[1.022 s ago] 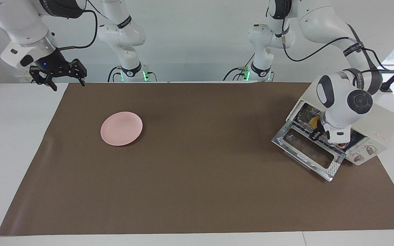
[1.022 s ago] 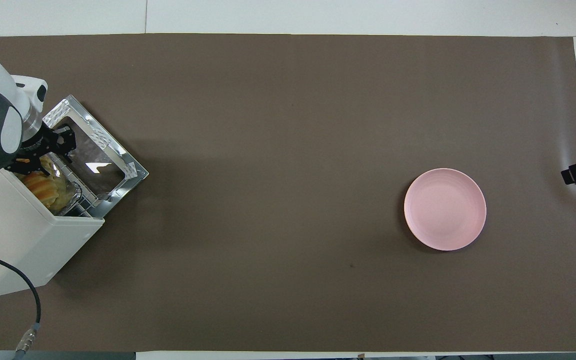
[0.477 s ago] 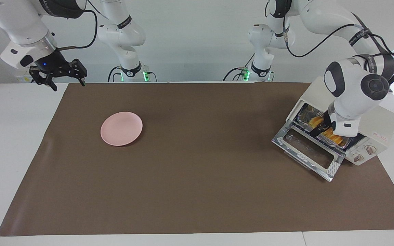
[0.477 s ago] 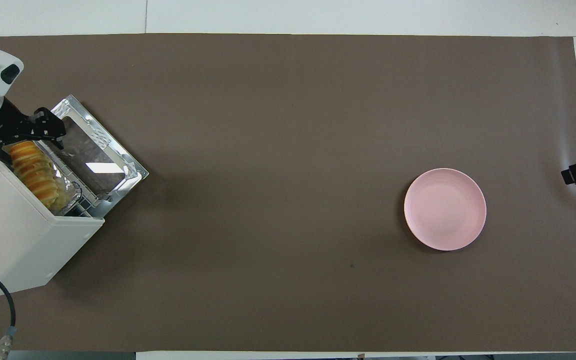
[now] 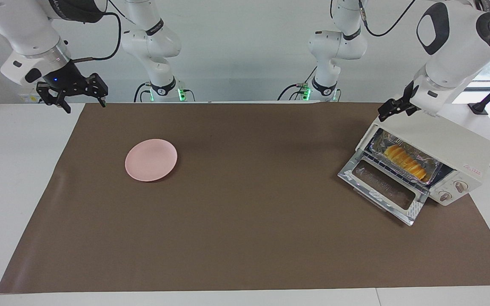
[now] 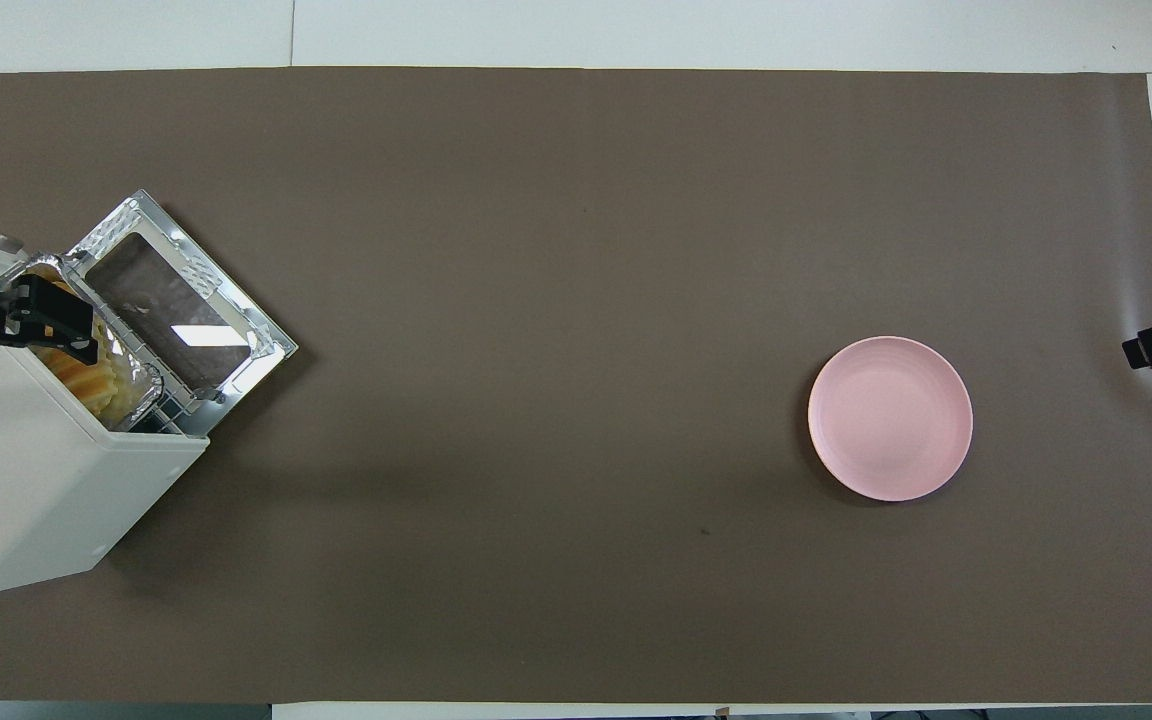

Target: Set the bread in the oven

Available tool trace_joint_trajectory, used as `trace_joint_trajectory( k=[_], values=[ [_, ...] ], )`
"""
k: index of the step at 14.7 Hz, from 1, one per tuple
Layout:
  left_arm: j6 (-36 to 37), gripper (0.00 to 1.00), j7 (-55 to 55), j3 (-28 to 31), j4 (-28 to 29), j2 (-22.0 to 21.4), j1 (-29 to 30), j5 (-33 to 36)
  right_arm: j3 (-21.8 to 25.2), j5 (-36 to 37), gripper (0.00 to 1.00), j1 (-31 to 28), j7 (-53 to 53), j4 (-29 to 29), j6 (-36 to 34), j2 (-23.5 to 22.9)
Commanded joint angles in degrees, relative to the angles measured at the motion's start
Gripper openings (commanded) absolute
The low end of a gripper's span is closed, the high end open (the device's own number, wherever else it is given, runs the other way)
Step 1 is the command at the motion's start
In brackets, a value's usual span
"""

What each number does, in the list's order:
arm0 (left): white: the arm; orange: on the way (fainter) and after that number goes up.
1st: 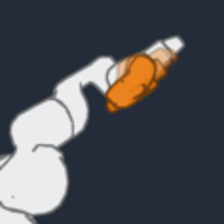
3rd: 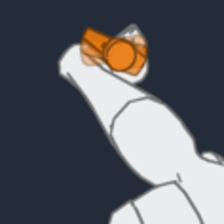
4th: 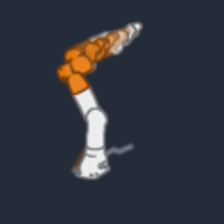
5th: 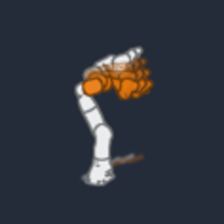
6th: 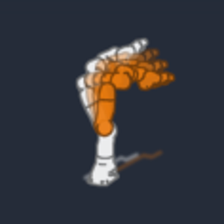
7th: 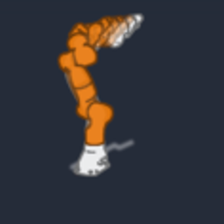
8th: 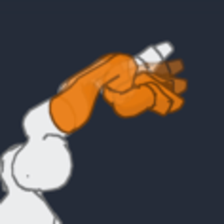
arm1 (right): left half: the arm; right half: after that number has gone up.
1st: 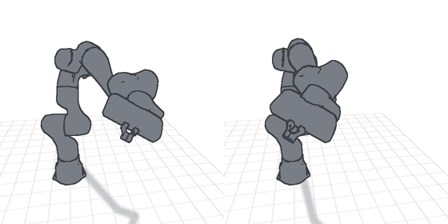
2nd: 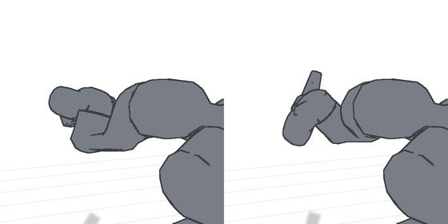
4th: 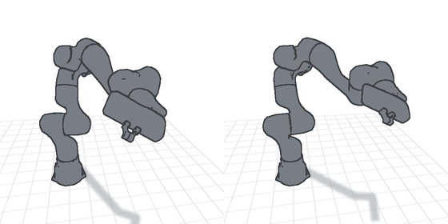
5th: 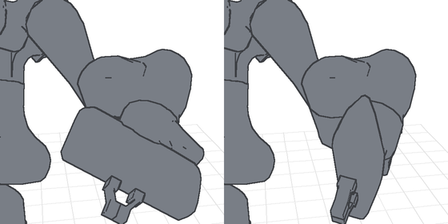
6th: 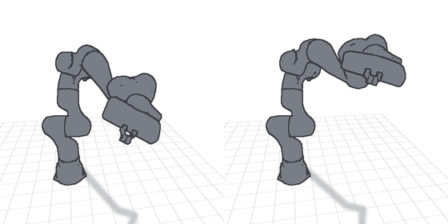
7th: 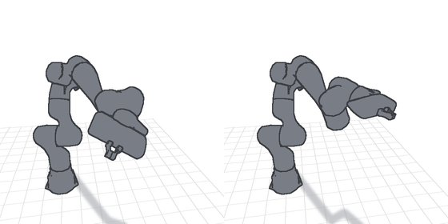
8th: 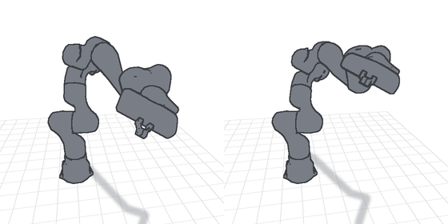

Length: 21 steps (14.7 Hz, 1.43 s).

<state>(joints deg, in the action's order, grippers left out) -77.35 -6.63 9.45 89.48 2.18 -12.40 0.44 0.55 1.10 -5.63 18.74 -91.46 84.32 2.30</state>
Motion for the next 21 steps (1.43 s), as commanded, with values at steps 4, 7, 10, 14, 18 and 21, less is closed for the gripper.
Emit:
trace_joint_trajectory(
  k=[4,7,10,14,18,21],
  values=[
    [-1.65,1.00,7.43,-8.39,4.64,-3.14,7.66,-0.36,-0.11,-0.93,1.00,-0.43,0.77,-0.82,-0.56,1.04],
    [-3.78,1.00,8.13,-8.57,4.21,-2.97,7.92,-0.10,-0.11,-0.93,1.00,-0.43,0.77,-0.82,-0.56,1.04],
    [-4.21,1.00,8.56,-9.01,4.12,-3.06,7.92,-0.18,-0.11,-0.93,1.00,-0.43,0.77,-0.82,-0.56,1.04],
    [-4.30,1.00,9.27,-10.59,4.30,-3.41,8.18,-0.27,-0.11,-0.93,1.00,-0.43,0.77,-0.82,-0.56,1.04],
    [-4.56,1.00,9.27,-10.59,3.94,-3.41,8.36,-0.44,-0.11,-0.93,1.00,-0.43,0.77,-0.82,-0.56,1.04],
    [-5.09,1.00,9.18,-10.59,3.77,-3.32,8.36,-0.44,-0.11,-0.93,1.00,-0.43,0.86,-0.82,-0.56,1.04]
  ],
)
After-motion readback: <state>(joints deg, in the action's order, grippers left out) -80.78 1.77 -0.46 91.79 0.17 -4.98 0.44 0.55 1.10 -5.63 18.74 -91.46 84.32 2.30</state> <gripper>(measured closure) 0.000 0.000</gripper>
